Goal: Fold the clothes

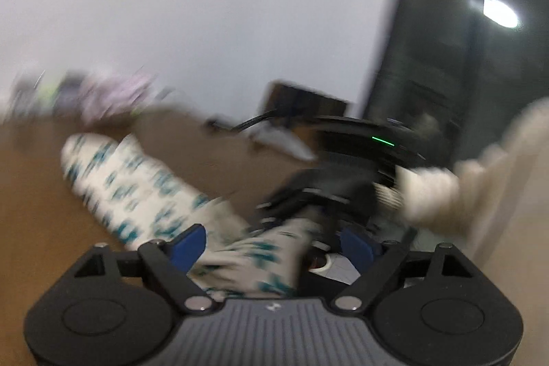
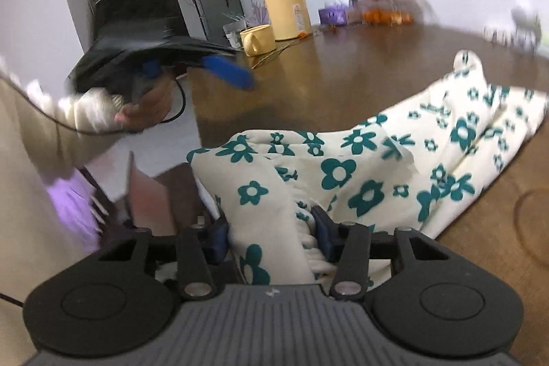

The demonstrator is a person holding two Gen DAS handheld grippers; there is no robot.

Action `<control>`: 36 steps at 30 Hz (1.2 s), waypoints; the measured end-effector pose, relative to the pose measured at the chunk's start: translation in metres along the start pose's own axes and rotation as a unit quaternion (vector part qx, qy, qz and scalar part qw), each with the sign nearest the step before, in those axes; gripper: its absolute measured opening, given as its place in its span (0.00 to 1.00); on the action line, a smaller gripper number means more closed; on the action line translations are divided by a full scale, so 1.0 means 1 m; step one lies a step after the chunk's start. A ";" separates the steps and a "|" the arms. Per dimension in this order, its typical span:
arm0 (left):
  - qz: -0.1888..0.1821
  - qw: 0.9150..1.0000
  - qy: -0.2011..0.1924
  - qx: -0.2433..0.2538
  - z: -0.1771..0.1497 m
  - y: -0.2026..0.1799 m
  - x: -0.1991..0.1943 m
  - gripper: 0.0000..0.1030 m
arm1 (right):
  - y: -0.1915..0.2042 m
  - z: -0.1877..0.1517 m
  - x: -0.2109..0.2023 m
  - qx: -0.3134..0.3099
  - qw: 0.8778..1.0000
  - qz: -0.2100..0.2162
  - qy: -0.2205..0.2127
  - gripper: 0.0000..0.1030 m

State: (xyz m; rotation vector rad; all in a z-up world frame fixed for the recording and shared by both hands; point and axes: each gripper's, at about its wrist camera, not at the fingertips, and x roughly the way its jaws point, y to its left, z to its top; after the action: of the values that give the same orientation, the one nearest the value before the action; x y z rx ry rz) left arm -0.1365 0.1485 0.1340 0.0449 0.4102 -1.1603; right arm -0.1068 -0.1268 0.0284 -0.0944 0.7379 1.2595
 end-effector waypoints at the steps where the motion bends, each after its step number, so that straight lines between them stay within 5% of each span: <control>1: 0.015 1.000 -0.003 0.023 -0.004 -0.010 0.001 0.86 | -0.003 0.001 -0.001 0.010 1.000 0.018 0.005 0.42; 7: 0.101 0.980 0.003 0.169 -0.036 -0.048 0.031 0.89 | -0.015 0.001 -0.009 0.066 0.994 0.086 0.026 0.42; 11: 0.112 0.939 -0.003 0.326 -0.050 -0.072 0.059 0.89 | -0.012 0.008 -0.012 0.074 0.990 0.107 0.052 0.42; 13: 0.094 0.931 0.008 0.351 -0.051 -0.072 0.069 0.88 | -0.011 0.012 -0.013 0.082 0.987 0.124 0.068 0.42; 14: 0.079 0.939 0.019 0.335 -0.049 -0.066 0.072 0.82 | -0.012 0.013 -0.013 0.090 0.984 0.132 0.074 0.42; 17: 0.028 0.966 0.054 0.251 -0.043 -0.045 0.080 0.39 | -0.014 0.014 -0.022 0.114 0.981 0.137 0.074 0.48; 18: 0.021 0.972 0.061 0.226 -0.041 -0.038 0.081 0.37 | -0.015 0.014 -0.027 0.120 0.981 0.133 0.070 0.52; 22: -0.004 0.992 0.062 0.113 -0.037 -0.013 0.077 0.31 | -0.006 0.001 -0.072 0.060 0.994 0.090 -0.031 0.94; 24: -0.017 0.998 0.053 0.041 -0.034 0.002 0.073 0.30 | 0.006 -0.015 -0.091 -0.013 0.994 0.048 -0.093 0.99; 26: -0.032 0.998 0.043 -0.036 -0.028 0.019 0.070 0.29 | 0.017 -0.028 -0.093 -0.073 0.991 0.008 -0.110 0.99; 29: -0.065 0.990 0.044 -0.114 -0.018 0.037 0.070 0.29 | 0.025 -0.038 -0.072 -0.117 0.988 0.003 -0.105 0.98; 31: -0.090 0.983 0.063 -0.148 -0.012 0.047 0.074 0.29 | 0.021 -0.037 -0.054 -0.124 0.988 0.006 -0.095 0.82; 33: -0.102 0.975 0.090 -0.175 -0.007 0.055 0.083 0.30 | -0.001 -0.029 -0.042 -0.043 0.994 0.060 -0.083 0.56; 36: -0.101 0.957 0.103 -0.250 -0.006 0.076 0.092 0.33 | -0.038 -0.028 -0.033 0.134 0.981 0.120 -0.069 0.48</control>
State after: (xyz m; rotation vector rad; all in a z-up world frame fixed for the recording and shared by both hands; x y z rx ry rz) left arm -0.0396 0.0997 0.0843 -0.3278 0.9007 -1.2256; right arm -0.0894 -0.1789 0.0130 0.3085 0.8082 1.3663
